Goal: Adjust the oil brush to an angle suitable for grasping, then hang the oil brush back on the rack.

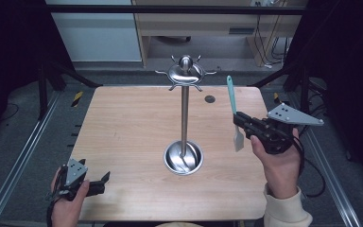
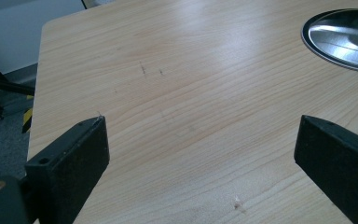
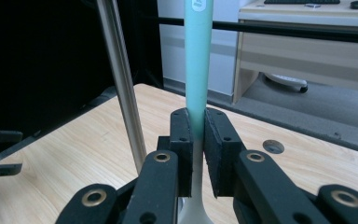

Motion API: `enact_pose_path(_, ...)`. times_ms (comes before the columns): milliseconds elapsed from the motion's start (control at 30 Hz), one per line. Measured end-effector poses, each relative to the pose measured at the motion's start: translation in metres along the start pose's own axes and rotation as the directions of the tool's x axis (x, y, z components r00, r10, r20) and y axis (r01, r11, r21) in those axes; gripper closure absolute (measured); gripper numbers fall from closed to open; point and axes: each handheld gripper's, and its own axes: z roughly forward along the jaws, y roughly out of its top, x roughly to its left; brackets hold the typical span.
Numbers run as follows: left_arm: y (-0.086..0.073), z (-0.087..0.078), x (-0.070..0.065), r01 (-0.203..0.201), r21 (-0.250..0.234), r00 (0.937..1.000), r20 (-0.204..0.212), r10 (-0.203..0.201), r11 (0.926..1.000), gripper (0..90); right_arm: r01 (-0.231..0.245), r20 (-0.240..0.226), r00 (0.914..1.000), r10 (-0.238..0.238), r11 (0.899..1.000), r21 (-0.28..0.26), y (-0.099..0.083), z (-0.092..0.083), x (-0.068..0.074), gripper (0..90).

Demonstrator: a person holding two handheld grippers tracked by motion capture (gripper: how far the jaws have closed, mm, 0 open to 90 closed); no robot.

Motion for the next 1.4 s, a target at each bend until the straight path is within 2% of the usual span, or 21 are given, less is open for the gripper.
enact_pose_path(233, 0.000, -0.001, 0.000, 0.005, -0.003, 1.0000, -0.003, -0.005, 1.0000, 2.6, 0.029, -0.015, 0.9995, -0.029, 0.999, -0.020, 0.005, -0.005, 0.011, 82.1)
enact_pose_path(1400, 0.000, 0.000, -0.001, 0.000, 0.000, 1.0000, -0.001, 0.000, 1.0000, 2.6, 0.086, -0.047, 0.9950, -0.088, 0.995, -0.047, 0.007, -0.009, 0.039, 82.1)
